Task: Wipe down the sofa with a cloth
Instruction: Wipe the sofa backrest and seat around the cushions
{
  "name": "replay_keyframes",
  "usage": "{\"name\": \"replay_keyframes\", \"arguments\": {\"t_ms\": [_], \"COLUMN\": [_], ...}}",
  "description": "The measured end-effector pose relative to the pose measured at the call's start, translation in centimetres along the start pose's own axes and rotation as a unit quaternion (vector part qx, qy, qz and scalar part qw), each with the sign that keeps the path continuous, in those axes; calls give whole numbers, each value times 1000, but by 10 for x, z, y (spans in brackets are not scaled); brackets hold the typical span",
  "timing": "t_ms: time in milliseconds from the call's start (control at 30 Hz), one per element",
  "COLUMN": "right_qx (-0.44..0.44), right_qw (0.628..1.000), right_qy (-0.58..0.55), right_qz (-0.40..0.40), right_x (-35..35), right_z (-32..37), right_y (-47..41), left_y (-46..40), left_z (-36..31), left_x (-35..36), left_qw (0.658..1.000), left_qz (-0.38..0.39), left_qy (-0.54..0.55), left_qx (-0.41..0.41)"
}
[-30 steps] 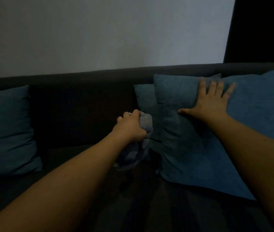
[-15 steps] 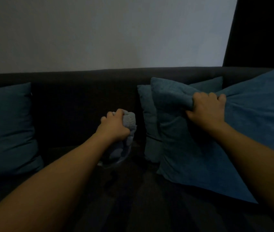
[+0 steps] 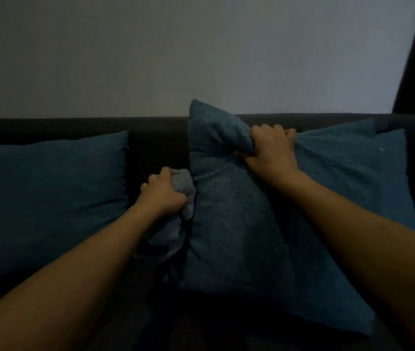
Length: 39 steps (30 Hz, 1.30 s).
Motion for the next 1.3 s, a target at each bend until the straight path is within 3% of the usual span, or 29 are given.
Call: {"name": "replay_keyframes", "arguments": {"t_ms": [200, 300, 500, 600, 733, 867, 1033, 1300], "right_qx": [-79, -77, -42, -28, -16, 9, -79, -153], "right_qw": [996, 996, 996, 997, 995, 995, 996, 972], "right_qy": [-40, -48, -2, -10, -28, -8, -43, -69], "right_qz": [-32, -25, 77, 75, 95, 104, 25, 165], "right_x": [53, 88, 211, 257, 280, 258, 197, 212], "right_z": [100, 124, 103, 96, 98, 109, 212, 440], "right_y": [-56, -86, -94, -89, -88, -81, -75, -92], "left_y": [-33, -66, -130, -149, -164, -145, -98, -24], "left_z": [92, 118, 136, 150, 171, 179, 219, 395], "left_x": [-27, -25, 49, 93, 99, 67, -18, -121], "left_qw": [999, 996, 995, 991, 989, 993, 997, 978], "left_qz": [-21, -18, 49, 74, 78, 82, 32, 16], "left_qy": [32, 59, 11, 40, 38, 8, -25, -59], "left_qx": [-34, -58, -84, -107, -124, -83, -72, -198]}}
Point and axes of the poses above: each hand's wrist, its own y-axis away from the middle knuckle, its own x-axis out of the palm, z = x × y, the point moved 8 cm from there along -y, towards the middle knuckle, and after that the axes turned 5 degrees about -y, right-handed, at the moved point
